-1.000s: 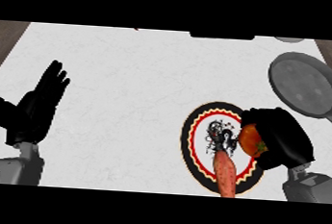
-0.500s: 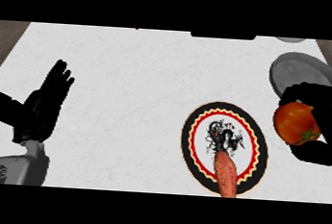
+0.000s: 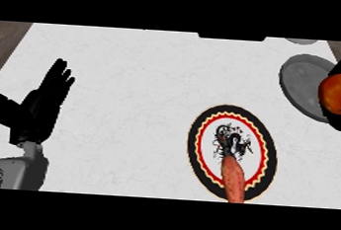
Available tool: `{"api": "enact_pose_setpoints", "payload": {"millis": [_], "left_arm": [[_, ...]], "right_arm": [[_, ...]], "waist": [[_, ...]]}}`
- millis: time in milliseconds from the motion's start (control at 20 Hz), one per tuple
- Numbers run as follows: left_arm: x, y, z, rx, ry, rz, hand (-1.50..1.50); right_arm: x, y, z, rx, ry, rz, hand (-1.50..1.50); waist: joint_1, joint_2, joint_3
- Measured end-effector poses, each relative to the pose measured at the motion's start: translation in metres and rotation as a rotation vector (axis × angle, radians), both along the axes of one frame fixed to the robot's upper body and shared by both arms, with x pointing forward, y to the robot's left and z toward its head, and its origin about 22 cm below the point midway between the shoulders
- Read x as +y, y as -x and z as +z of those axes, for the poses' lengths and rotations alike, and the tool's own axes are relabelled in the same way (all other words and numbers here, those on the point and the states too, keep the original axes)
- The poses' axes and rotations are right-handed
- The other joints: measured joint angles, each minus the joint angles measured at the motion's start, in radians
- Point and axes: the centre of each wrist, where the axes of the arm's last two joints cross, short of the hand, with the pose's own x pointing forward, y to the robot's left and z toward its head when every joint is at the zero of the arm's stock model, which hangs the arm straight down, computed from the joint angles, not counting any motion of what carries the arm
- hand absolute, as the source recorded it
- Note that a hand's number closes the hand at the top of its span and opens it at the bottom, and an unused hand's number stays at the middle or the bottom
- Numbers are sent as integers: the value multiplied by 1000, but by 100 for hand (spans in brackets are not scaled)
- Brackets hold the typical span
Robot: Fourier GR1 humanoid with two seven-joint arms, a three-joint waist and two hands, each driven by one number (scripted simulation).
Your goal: Pick the tomato from the plate and place it in the pan
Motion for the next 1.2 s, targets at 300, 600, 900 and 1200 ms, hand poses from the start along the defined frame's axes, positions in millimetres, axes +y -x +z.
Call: {"api": "enact_pose_setpoints", "payload": {"millis": [300, 600, 900, 1200], "left_arm": [[-6, -4, -2, 1, -4, -8, 0], [-5, -5, -4, -7, -3, -18, 0], [-8, -11, 4, -18, -5, -32, 0], [-11, -9, -1, -20, -1, -53, 0]], "right_arm": [[-58, -37, -12, -20, -63, -59, 150], [-116, -61, -28, -33, -104, -83, 150], [-133, -78, -66, 5, -134, -36, 150], [-137, -81, -101, 37, -120, -29, 150]], "waist": [[8, 3, 1], [21, 8, 1], [38, 14, 3], [55, 23, 4]]}}
